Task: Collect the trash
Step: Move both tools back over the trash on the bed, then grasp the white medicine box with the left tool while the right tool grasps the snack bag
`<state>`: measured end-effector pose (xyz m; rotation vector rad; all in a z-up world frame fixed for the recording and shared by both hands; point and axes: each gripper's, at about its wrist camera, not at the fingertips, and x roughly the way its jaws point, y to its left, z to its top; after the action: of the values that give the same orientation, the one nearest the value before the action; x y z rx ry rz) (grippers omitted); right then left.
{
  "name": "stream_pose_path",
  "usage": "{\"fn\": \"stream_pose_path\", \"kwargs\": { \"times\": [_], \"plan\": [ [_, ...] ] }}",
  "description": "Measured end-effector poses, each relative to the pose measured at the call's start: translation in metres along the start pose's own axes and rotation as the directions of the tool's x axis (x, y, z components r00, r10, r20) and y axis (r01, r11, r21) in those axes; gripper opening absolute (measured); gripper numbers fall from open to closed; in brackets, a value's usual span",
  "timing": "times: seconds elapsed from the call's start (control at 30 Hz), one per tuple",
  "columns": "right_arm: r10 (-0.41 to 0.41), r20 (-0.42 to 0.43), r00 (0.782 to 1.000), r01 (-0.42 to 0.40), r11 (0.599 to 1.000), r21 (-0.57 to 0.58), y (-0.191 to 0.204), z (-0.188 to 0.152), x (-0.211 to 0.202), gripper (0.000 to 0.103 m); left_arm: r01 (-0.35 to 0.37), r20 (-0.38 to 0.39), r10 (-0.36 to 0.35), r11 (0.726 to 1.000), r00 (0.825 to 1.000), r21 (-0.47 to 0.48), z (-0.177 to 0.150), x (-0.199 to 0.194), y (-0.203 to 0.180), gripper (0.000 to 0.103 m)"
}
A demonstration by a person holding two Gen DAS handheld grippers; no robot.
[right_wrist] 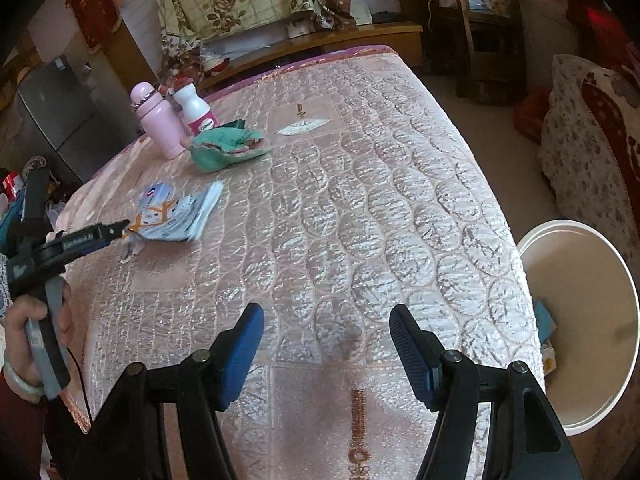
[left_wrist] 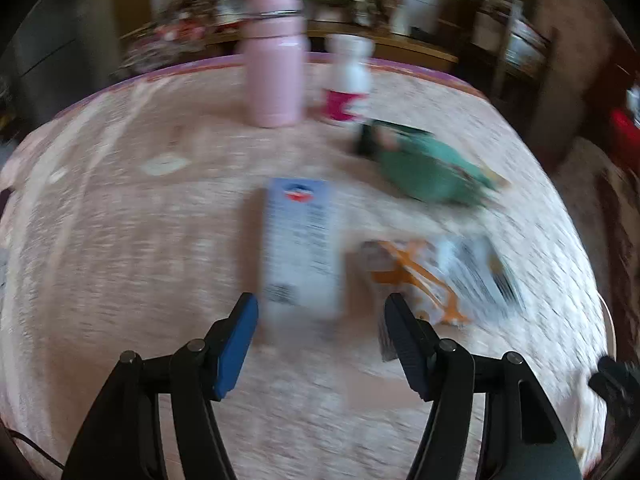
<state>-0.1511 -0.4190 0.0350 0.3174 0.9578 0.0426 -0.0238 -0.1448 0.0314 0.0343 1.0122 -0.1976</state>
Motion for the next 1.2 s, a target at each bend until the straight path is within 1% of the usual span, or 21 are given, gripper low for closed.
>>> {"fn": "stream_pose_path", "kwargs": {
  "times": [0.1, 0.17, 0.23, 0.33, 0.4, 0.47, 0.53, 0.57, 0.6, 0.67, 0.73, 0.8, 0.83, 0.97, 1.03, 1.07, 1.1, 1.2],
  "plan": [
    [-0.012, -0.003, 1.0, 0.012, 1.0, 0.024, -0.008, 0.003, 0.001, 0.069, 0.082, -0.012, -0.082, 0.995, 0.997, 0.05, -0.009, -0.002, -0.03, 0.066],
    [-0.015, -0.001, 1.0, 0.015, 0.999, 0.039, -0.012, 0.004, 0.0, 0.069, 0.163, -0.031, -0.161, 0.984, 0.986, 0.076, -0.014, -0.003, -0.048, 0.067],
    [-0.019, 0.002, 1.0, 0.019, 0.999, 0.049, -0.014, 0.006, 0.0, 0.069, 0.193, -0.036, -0.191, 0.977, 0.981, 0.089, -0.015, -0.006, -0.059, 0.067],
    [-0.01, 0.002, 1.0, 0.01, 0.999, 0.041, -0.01, 0.009, -0.001, 0.069, 0.207, -0.027, -0.205, 0.974, 0.978, 0.095, -0.016, -0.015, -0.063, 0.067],
    [-0.004, 0.002, 1.0, 0.004, 1.0, 0.025, -0.003, 0.012, 0.0, 0.069, 0.203, -0.018, -0.202, 0.975, 0.979, 0.086, -0.016, -0.024, -0.054, 0.067],
    [0.01, 0.0, 1.0, -0.01, 1.0, 0.008, 0.007, 0.016, 0.003, 0.072, 0.196, -0.005, -0.196, 0.978, 0.981, 0.075, -0.017, -0.033, -0.041, 0.067],
    [0.033, -0.002, 0.999, -0.033, 0.999, 0.002, 0.017, 0.021, 0.008, 0.072, 0.178, 0.01, -0.179, 0.982, 0.984, 0.067, -0.017, -0.039, -0.027, 0.071],
    [0.049, -0.002, 0.999, -0.049, 0.999, -0.001, 0.024, 0.025, 0.011, 0.072, 0.153, 0.024, -0.155, 0.986, 0.988, 0.061, -0.016, -0.042, -0.016, 0.075],
    [0.064, -0.003, 0.998, -0.064, 0.998, -0.004, 0.03, 0.028, 0.013, 0.074, 0.136, 0.031, -0.138, 0.989, 0.99, 0.058, -0.015, -0.041, -0.008, 0.078],
    [0.091, -0.003, 0.996, -0.091, 0.996, -0.01, 0.045, 0.037, 0.019, 0.075, 0.078, 0.045, -0.08, 0.996, 0.996, 0.036, -0.006, -0.034, 0.013, 0.078],
    [0.123, -0.013, 0.992, -0.123, 0.992, -0.017, 0.061, 0.046, 0.027, 0.075, 0.063, 0.036, -0.063, 0.998, 0.997, 0.008, 0.001, -0.026, 0.025, 0.079],
    [0.139, -0.03, 0.99, -0.14, 0.99, -0.024, 0.075, 0.055, 0.036, 0.075, 0.055, 0.01, -0.055, 0.998, 0.998, -0.023, 0.01, -0.011, 0.035, 0.079],
    [0.132, -0.036, 0.991, -0.134, 0.99, -0.038, 0.084, 0.06, 0.042, 0.075, 0.052, 0.006, -0.052, 0.998, 0.999, -0.031, 0.013, -0.005, 0.037, 0.079],
    [0.092, -0.053, 0.994, -0.096, 0.992, -0.083, 0.108, 0.072, 0.058, 0.075, -0.002, -0.005, 0.002, 0.999, 1.0, -0.035, 0.023, 0.02, 0.04, 0.079],
    [0.065, -0.06, 0.996, -0.071, 0.992, -0.102, 0.118, 0.077, 0.067, 0.076, -0.013, -0.006, 0.013, 0.999, 1.0, -0.044, 0.027, 0.027, 0.044, 0.079],
    [0.048, -0.065, 0.997, -0.055, 0.992, -0.115, 0.122, 0.079, 0.074, 0.078, -0.019, -0.008, 0.018, 0.999, 1.0, -0.045, 0.03, 0.031, 0.045, 0.079],
    [0.032, -0.071, 0.997, -0.041, 0.991, -0.126, 0.126, 0.08, 0.078, 0.086, -0.023, -0.014, 0.023, 0.999, 1.0, -0.041, 0.032, 0.036, 0.044, 0.079],
    [0.001, -0.088, 0.996, -0.014, 0.988, -0.151, 0.134, 0.082, 0.094, 0.087, -0.008, -0.027, 0.007, 0.999, 1.0, -0.036, 0.036, 0.048, 0.044, 0.079]
  ]
}}
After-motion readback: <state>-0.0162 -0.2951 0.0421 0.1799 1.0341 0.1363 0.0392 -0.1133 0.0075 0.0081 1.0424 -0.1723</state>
